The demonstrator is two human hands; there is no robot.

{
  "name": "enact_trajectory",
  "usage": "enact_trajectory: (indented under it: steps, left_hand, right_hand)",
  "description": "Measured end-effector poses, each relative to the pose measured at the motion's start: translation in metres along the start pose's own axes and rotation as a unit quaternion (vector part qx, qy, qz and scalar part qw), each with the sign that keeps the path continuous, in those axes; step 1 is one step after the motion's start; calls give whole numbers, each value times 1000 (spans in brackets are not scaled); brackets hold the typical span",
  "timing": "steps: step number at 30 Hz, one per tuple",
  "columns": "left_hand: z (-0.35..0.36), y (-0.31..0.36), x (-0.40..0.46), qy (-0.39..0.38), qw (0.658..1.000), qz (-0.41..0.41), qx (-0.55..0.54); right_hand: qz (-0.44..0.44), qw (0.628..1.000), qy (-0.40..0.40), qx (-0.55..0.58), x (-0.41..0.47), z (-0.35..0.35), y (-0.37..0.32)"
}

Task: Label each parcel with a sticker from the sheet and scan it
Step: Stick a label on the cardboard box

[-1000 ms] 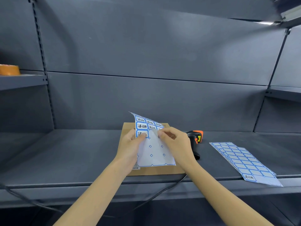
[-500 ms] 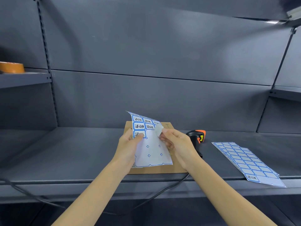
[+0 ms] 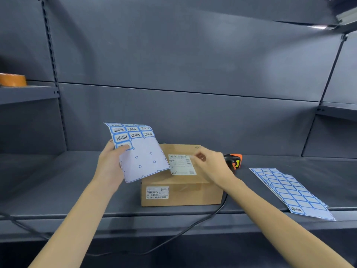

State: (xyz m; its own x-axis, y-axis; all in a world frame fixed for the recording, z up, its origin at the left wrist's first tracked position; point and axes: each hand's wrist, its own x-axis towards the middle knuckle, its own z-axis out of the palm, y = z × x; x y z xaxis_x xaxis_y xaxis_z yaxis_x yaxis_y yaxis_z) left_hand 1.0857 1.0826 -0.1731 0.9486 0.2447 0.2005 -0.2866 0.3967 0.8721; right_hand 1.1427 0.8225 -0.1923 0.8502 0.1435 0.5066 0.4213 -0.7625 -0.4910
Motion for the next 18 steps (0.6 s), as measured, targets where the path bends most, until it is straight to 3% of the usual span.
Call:
enact_trajectory:
  steps: [10, 14, 16, 18]
  left_hand:
    - [-1, 5, 0, 9, 1000, 5, 7]
    - [2, 8, -3, -6, 1000, 0, 4]
    - [10, 10, -5, -29, 1000, -3, -5]
    - [25, 11, -7, -54, 998, -6, -14]
  right_hand:
    - [-120, 966, -182, -137, 0, -3, -3]
    - [-68, 952, -274, -122, -1, -20, -5]
    - [-4, 975, -219, -39, 2, -32, -10]
    - [75, 966, -158, 192, 8, -43, -16]
